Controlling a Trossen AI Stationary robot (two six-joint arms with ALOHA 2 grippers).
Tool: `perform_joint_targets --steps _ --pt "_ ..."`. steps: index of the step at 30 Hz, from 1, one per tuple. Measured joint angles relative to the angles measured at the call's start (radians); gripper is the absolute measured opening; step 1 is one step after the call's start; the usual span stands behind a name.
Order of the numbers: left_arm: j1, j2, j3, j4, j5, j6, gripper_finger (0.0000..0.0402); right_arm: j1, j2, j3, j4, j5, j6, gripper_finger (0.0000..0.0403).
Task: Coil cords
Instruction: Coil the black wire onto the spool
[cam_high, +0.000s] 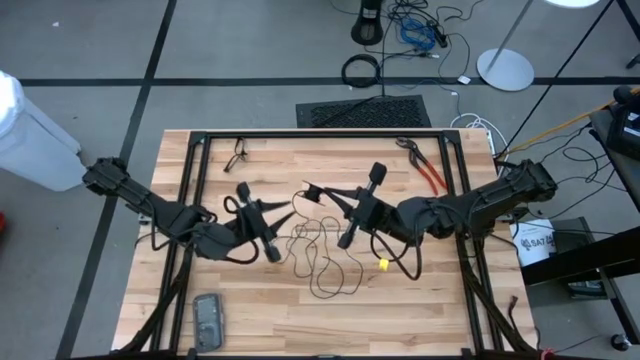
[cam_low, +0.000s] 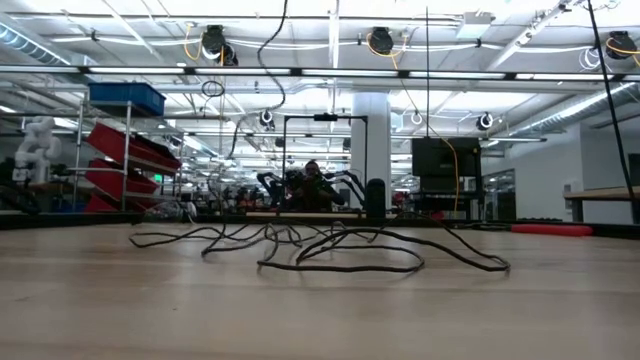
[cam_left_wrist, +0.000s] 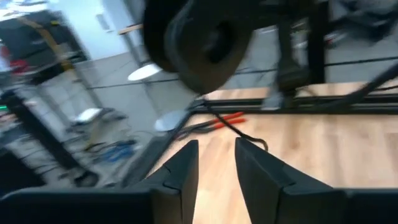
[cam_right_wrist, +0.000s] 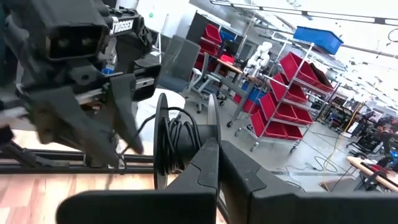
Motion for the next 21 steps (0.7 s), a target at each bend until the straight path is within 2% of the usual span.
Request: perform_joint_targets --steps 2,11,18,21 --pt "-0.001 0.0 0.0 0.015 0.028 0.003 0.0106 0.0 0.0 0.0 -0.001 0.0 -0.001 0.0" --pt "0.005 0.0 0.0 0.01 0.028 0.009 0.0105 0.0 0.0 0.0 0.0 0.001 -0.001 0.0" --pt "-0.016 -0.037 -0.001 -0.107 -0.043 0.06 0.0105 0.006 -0.002 0.0 -0.02 0.0 -0.007 0.0" --pt "-0.052 -0.082 -0.001 -0.103 0.014 0.075 0.0105 0.006 -0.003 0.0 -0.034 -0.005 -0.008 0.0"
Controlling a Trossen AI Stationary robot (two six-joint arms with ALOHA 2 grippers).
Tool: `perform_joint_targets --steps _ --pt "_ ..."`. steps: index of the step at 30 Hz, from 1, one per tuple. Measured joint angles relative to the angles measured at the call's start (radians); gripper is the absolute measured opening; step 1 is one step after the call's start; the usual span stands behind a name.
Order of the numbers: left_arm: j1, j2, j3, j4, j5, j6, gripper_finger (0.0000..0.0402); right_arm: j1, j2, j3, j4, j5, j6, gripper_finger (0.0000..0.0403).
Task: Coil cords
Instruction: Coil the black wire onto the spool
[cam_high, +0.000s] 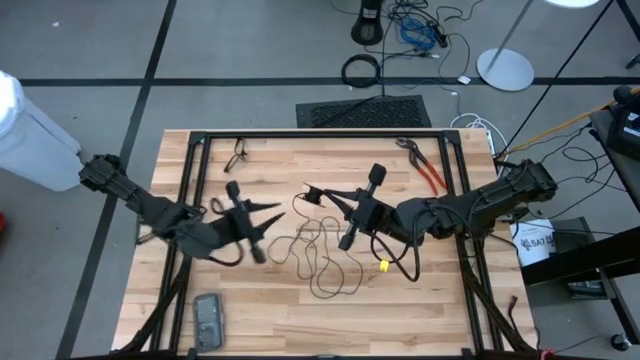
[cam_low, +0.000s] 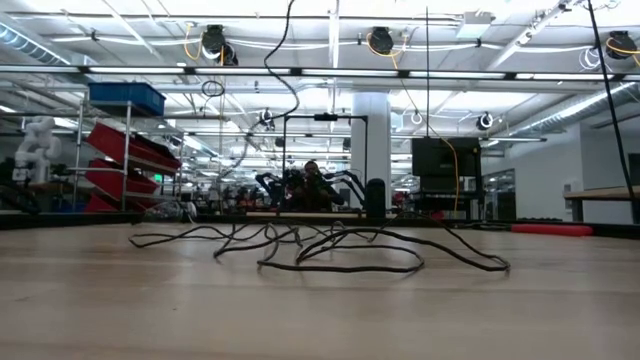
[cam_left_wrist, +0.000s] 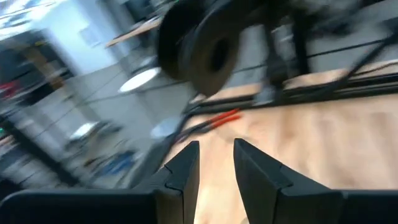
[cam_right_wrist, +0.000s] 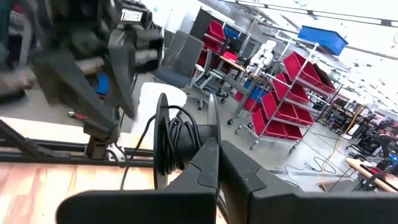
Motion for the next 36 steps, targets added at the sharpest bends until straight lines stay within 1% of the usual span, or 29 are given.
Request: perform_joint_targets --steps 2,4,7,10,13,17,22,28,32,36 --pt "-0.019 -0.016 0.0 0.035 0.065 0.025 0.0105 0.0 0.0 0.0 -0.008 -0.013 -0.004 0.0" --pt "-0.034 -0.019 0.0 0.07 0.101 0.05 0.0105 -0.008 0.0 0.0 -0.013 -0.068 0.003 0.0" --pt "-0.047 -0.008 0.0 0.096 0.106 0.092 0.0105 -0.017 0.0 0.0 -0.013 -0.187 0.023 0.0" --pt "-0.045 0.014 0.0 0.094 0.102 0.116 0.0105 -0.022 0.0 0.0 -0.011 -0.239 0.043 0.0" --pt "-0.039 0.024 0.0 0.118 0.098 0.119 0.0105 -0.023 0.0 0.0 -0.012 -0.238 0.045 0.0" --pt "-0.043 0.025 0.0 0.132 0.091 0.16 0.0105 -0.023 0.0 0.0 -0.012 -0.238 0.04 0.0" --pt "-0.078 0.004 0.001 0.155 0.041 0.164 0.0105 -0.023 0.0 0.0 -0.012 -0.238 0.031 0.0" --pt "-0.089 0.018 0.001 0.211 0.039 0.2 0.0105 -0.023 0.0 0.0 -0.012 -0.238 0.033 0.0" --pt "-0.082 0.043 0.001 0.26 0.042 0.264 0.0105 -0.023 0.0 0.0 -0.012 -0.24 0.033 0.0" --pt "-0.072 0.059 0.001 0.315 0.049 0.3 0.0105 -0.023 0.0 0.0 -0.012 -0.263 0.031 0.0"
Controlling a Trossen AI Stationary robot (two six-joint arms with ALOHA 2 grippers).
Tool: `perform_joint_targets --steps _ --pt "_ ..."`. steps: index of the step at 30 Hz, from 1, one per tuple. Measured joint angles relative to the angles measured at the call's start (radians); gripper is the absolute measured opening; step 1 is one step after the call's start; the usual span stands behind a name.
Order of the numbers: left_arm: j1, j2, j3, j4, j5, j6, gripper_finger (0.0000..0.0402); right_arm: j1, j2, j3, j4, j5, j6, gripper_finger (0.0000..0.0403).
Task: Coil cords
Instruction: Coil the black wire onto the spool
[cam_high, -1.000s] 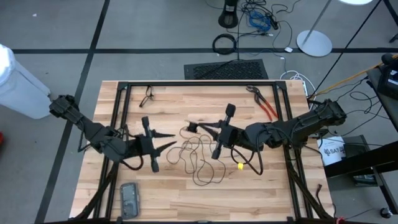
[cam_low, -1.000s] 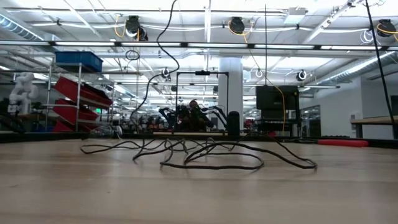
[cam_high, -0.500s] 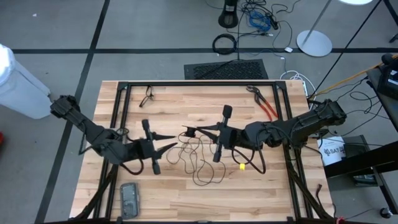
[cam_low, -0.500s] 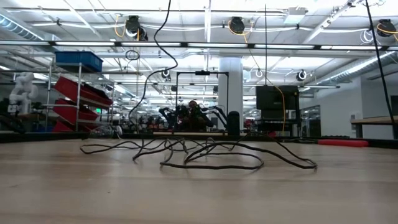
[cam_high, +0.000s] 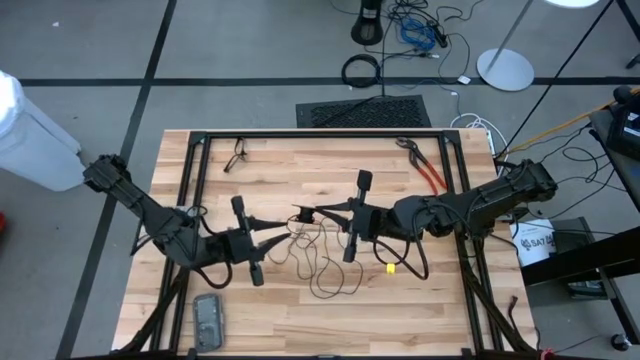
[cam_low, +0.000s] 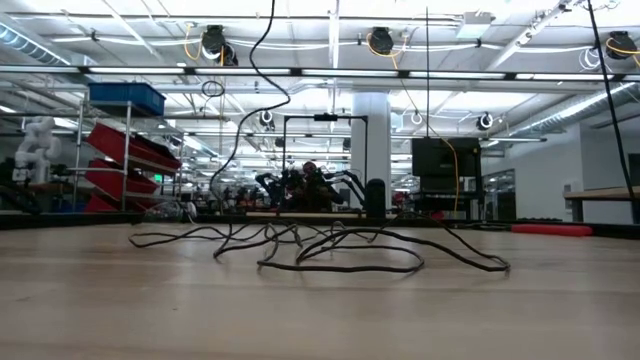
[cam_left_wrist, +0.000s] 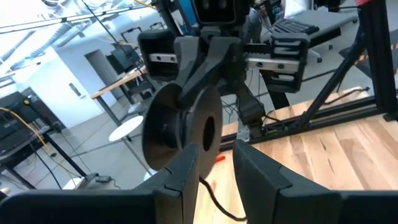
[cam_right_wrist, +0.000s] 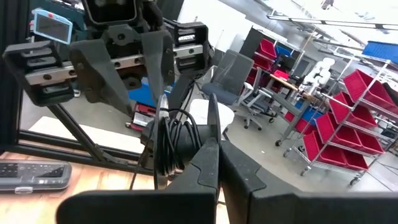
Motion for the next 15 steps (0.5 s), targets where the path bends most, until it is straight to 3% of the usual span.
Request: perform_joint_targets --steps 15 --pt "0.025 0.001 0.0 -0.025 -0.009 -0.001 0.0104 0.0 0.001 0.0 0.0 0.0 -0.001 0.0"
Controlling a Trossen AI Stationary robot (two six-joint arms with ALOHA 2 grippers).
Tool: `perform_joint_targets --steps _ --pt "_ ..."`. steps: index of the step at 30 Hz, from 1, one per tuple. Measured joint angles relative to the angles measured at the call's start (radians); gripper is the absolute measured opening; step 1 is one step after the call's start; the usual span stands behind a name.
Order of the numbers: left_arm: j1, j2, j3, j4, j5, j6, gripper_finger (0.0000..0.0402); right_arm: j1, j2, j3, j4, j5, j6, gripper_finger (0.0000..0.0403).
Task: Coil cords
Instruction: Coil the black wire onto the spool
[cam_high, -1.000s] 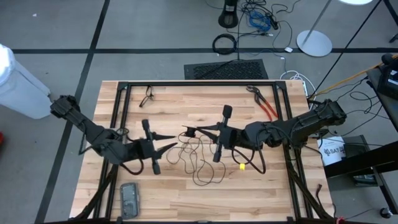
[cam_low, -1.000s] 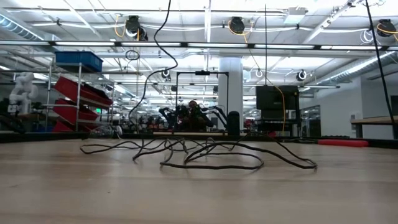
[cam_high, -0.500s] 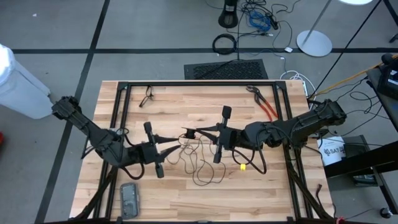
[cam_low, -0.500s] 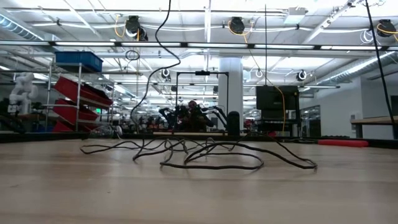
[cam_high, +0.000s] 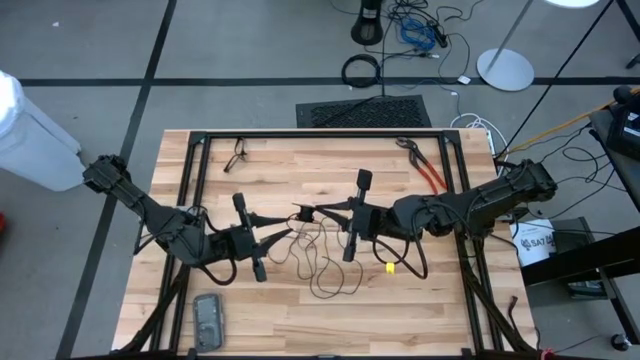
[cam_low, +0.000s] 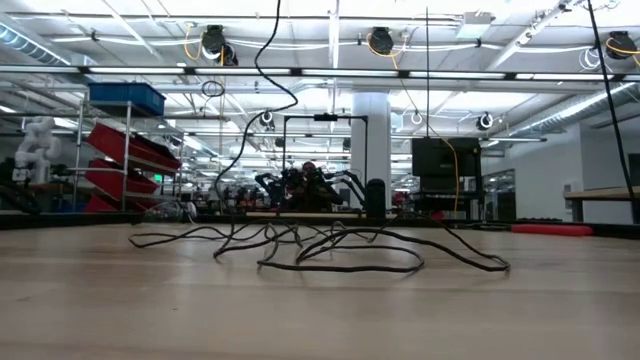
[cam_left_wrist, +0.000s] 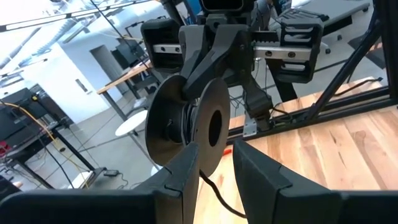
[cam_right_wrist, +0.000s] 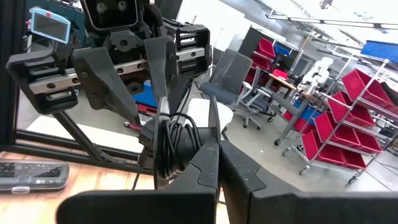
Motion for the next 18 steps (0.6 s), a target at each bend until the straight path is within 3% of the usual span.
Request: perform_joint_targets --steps 18 --pt "-0.01 0.0 0.0 0.0 -0.005 0.0 0.0105 0.0 0.0 0.0 0.0 -0.001 -0.004 0.0"
